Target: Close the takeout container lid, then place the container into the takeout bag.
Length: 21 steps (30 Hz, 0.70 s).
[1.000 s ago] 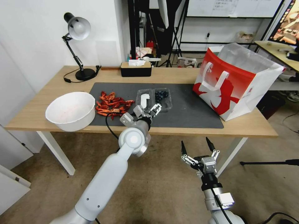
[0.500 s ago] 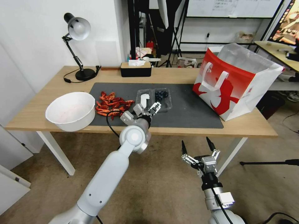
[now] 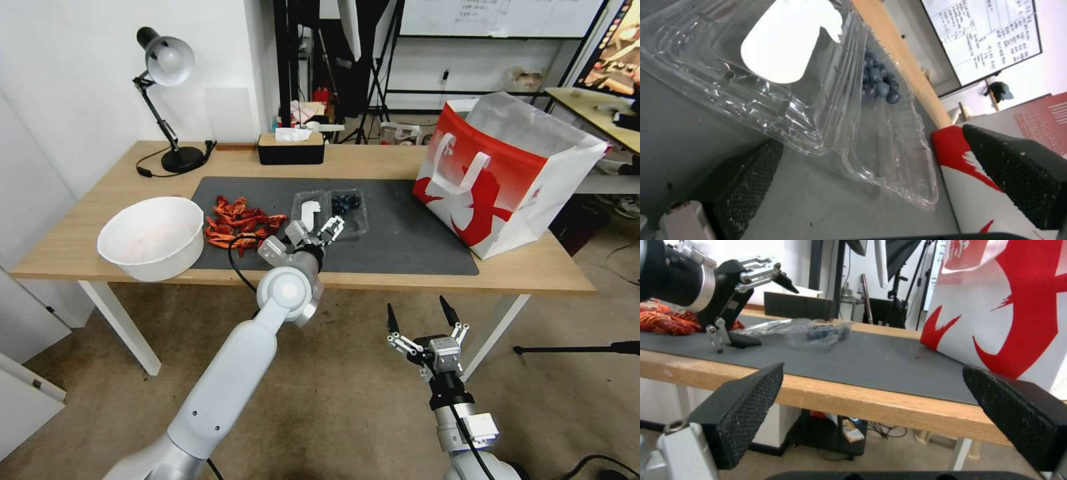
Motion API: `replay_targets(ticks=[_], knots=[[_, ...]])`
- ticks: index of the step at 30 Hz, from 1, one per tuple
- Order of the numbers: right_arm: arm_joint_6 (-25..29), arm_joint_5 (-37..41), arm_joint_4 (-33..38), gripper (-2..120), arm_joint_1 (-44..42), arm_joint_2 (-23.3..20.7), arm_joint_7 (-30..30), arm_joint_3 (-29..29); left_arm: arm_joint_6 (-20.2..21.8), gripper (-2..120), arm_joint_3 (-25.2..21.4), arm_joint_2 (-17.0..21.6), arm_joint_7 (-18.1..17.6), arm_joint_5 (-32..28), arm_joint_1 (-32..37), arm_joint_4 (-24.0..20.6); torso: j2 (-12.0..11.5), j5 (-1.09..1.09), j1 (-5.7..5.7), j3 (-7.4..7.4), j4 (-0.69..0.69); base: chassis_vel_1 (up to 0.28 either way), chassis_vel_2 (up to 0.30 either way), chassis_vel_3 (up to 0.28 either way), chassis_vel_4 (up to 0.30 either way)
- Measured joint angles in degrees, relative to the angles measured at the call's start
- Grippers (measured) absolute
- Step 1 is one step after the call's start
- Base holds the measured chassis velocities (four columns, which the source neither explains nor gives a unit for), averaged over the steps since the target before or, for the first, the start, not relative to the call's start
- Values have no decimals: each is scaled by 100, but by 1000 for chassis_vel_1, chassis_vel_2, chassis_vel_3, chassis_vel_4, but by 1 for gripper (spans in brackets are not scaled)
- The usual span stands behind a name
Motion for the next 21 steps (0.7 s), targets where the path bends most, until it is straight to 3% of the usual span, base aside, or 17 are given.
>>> replay_targets(ticks=[18, 21], knots=[[39, -98, 10, 100, -100, 56, -6, -30, -375, 100, -1, 27, 451, 8, 45, -130, 0, 0, 0, 0, -1, 0, 0, 0, 0], [56, -128, 34, 100, -140, 78, -7, -33, -438, 100, 28, 54, 676, 343, 86, -145, 0, 0, 0, 0, -1, 0, 0, 0, 0]])
